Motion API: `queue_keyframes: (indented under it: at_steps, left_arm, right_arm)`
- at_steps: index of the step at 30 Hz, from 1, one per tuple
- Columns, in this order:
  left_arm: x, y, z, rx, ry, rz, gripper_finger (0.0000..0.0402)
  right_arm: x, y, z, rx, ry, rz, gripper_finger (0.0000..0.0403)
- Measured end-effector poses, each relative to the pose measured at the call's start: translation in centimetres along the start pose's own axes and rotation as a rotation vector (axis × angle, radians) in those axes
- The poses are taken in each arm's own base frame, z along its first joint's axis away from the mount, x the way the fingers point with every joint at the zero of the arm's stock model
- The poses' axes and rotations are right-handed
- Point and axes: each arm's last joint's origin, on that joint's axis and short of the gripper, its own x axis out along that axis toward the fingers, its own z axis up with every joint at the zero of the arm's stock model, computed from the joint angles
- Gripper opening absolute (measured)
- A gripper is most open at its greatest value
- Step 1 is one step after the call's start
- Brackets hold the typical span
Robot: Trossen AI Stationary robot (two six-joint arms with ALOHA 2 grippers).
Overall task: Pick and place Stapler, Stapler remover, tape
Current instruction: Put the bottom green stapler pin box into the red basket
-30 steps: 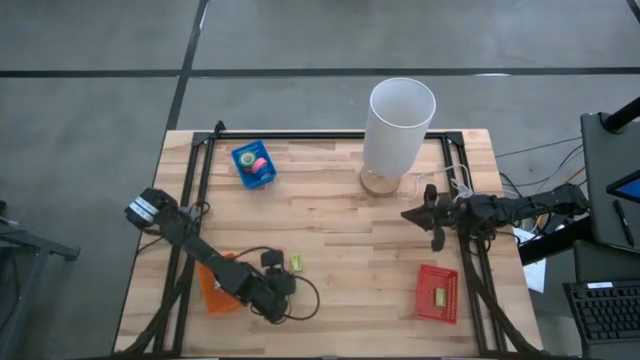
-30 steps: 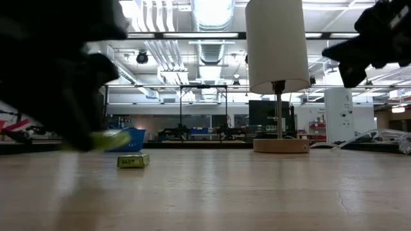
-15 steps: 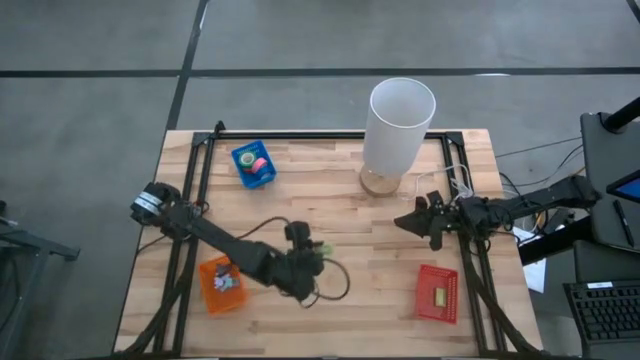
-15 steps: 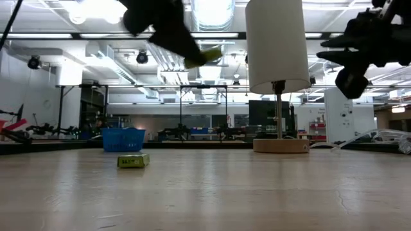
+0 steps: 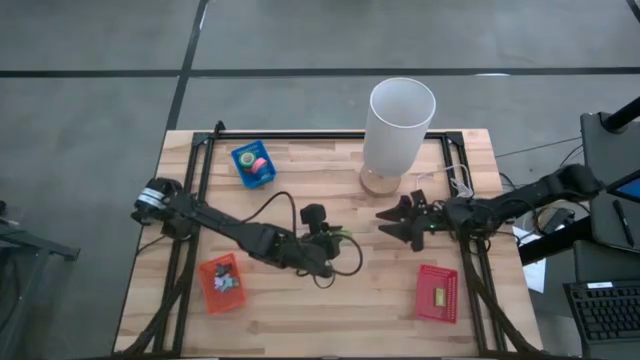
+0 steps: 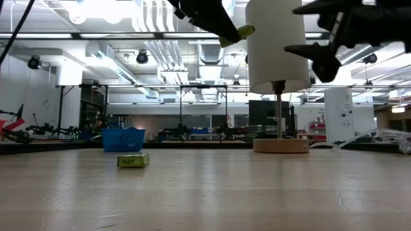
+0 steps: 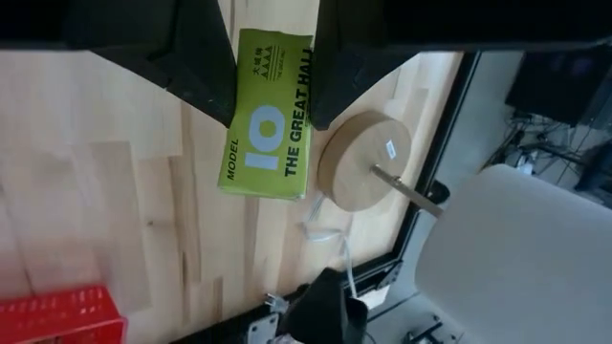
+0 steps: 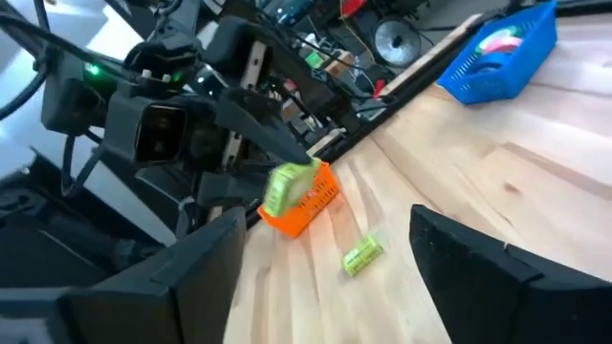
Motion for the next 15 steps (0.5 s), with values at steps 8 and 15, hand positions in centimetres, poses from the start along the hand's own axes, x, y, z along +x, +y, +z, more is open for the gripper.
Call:
queue_keyframes:
  at_steps: [8, 15]
  left_arm:
    - [0.2, 0.3, 0.0, 0.002, -0.003, 0.008, 0.0119]
    - [0.2, 0.3, 0.0, 0.003, -0.002, 0.016, 0.0119]
  right_arm:
    - [4.1, 1.7, 0.6, -0.073, 0.045, -0.042, 0.0299]
    - [6.7, 2.1, 0.3, -0.089, 0.087, -0.065, 0.0287]
